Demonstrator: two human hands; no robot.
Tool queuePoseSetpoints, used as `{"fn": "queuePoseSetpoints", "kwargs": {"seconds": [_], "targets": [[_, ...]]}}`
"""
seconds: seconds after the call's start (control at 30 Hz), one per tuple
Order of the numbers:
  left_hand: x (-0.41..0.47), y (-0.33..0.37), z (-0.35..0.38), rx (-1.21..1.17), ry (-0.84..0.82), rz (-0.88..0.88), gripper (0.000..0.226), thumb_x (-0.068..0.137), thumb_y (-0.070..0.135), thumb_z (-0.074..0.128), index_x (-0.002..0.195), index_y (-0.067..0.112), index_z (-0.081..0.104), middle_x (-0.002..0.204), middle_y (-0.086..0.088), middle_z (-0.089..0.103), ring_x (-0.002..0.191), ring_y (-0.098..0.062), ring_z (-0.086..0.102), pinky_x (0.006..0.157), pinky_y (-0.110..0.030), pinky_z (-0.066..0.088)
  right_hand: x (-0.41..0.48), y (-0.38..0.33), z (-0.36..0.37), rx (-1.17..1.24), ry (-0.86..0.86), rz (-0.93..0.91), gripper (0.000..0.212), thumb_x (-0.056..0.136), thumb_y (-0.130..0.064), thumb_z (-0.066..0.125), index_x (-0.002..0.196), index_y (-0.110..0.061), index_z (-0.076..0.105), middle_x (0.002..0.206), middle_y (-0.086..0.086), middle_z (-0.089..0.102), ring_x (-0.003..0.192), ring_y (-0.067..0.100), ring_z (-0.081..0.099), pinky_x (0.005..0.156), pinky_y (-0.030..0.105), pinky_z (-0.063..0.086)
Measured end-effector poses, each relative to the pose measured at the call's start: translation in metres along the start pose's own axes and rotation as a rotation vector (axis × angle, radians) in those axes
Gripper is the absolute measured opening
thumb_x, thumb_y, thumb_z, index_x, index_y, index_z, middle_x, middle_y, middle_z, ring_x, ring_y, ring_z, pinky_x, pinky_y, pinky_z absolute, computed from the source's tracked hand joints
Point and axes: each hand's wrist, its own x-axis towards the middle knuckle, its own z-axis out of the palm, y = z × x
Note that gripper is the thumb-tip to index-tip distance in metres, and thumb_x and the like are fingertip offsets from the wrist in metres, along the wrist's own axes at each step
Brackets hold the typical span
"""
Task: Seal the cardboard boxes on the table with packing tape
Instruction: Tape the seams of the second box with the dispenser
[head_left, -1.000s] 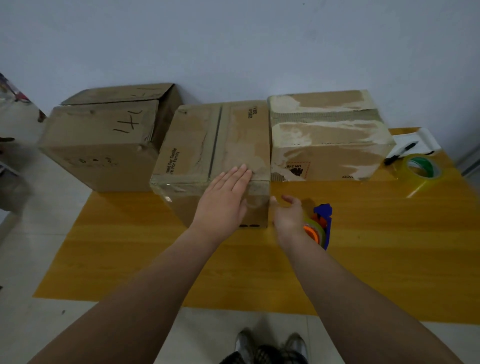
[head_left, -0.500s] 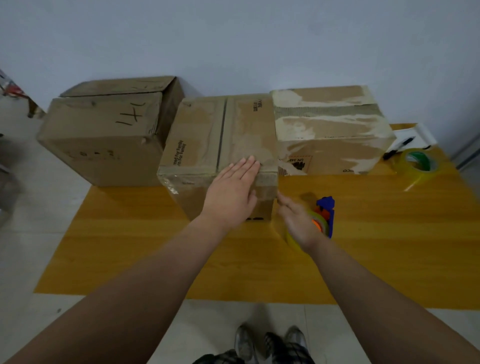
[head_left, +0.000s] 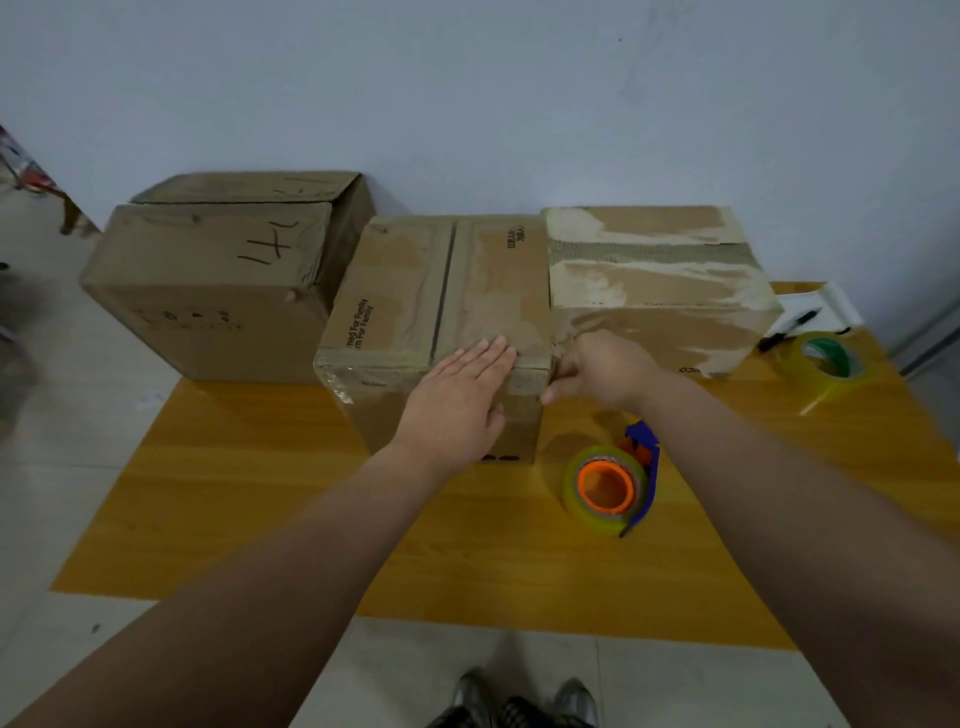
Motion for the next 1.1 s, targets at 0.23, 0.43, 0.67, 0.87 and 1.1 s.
{"fn": "queuePoseSetpoints", "kwargs": {"seconds": [0.23, 0.43, 0.67, 0.87, 1.1], "targets": [[0.0, 0.002, 0.001, -0.011, 0.002, -0.006, 0.06, 0.096, 0.031, 0.041, 0.15, 0.021, 0.017, 0.157, 0.004, 0.014, 0.144, -0.008, 0.01, 0.111, -0.021, -0.004, -0.008, 0.002, -0.003, 0.042, 0.098, -0.077, 0.028, 0.082, -0.045, 0.068, 0.086, -0.017, 0.074, 0.069, -0.008, 0.06, 0.063, 0.01, 0.054, 0.058, 0.026, 0.039], [0.0, 0.002, 0.003, -0.009, 0.0, -0.019, 0.06, 0.095, 0.03, 0.041, 0.15, 0.022, 0.017, 0.157, 0.005, 0.015, 0.143, -0.007, 0.011, 0.112, -0.021, -0.004, -0.003, -0.009, 0.034, -0.193, 0.132, 0.049, 0.036, 0.081, -0.055, 0.062, 0.077, -0.019, 0.064, 0.072, -0.003, 0.061, 0.071, 0.018, 0.06, 0.053, 0.026, 0.041], [0.001, 0.001, 0.001, -0.024, 0.002, -0.012, 0.059, 0.096, 0.029, 0.041, 0.15, 0.022, 0.018, 0.157, 0.005, 0.014, 0.143, -0.007, 0.01, 0.113, -0.022, -0.003, -0.007, -0.012, 0.002, -0.097, 0.242, 0.076, 0.056, 0.067, -0.073, 0.064, 0.054, -0.019, 0.06, 0.047, -0.008, 0.05, 0.045, 0.009, 0.05, 0.042, 0.023, 0.03], [-0.001, 0.002, 0.003, -0.026, 0.016, -0.013, 0.059, 0.096, 0.029, 0.04, 0.15, 0.022, 0.018, 0.157, 0.005, 0.015, 0.143, -0.007, 0.011, 0.112, -0.021, -0.003, -0.012, -0.015, 0.045, -0.107, 0.217, 0.12, 0.061, 0.074, -0.061, 0.068, 0.122, -0.027, 0.055, 0.113, -0.004, 0.063, 0.102, 0.02, 0.06, 0.065, 0.028, 0.043], [0.0, 0.001, 0.003, -0.036, 0.033, -0.025, 0.058, 0.096, 0.027, 0.042, 0.149, 0.022, 0.021, 0.156, 0.005, 0.018, 0.143, -0.006, 0.012, 0.111, -0.019, -0.006, -0.007, -0.018, 0.009, -0.017, 0.272, 0.165, 0.058, 0.06, -0.076, 0.067, 0.084, -0.024, 0.065, 0.069, -0.011, 0.059, 0.064, 0.011, 0.056, 0.048, 0.024, 0.037]]}}
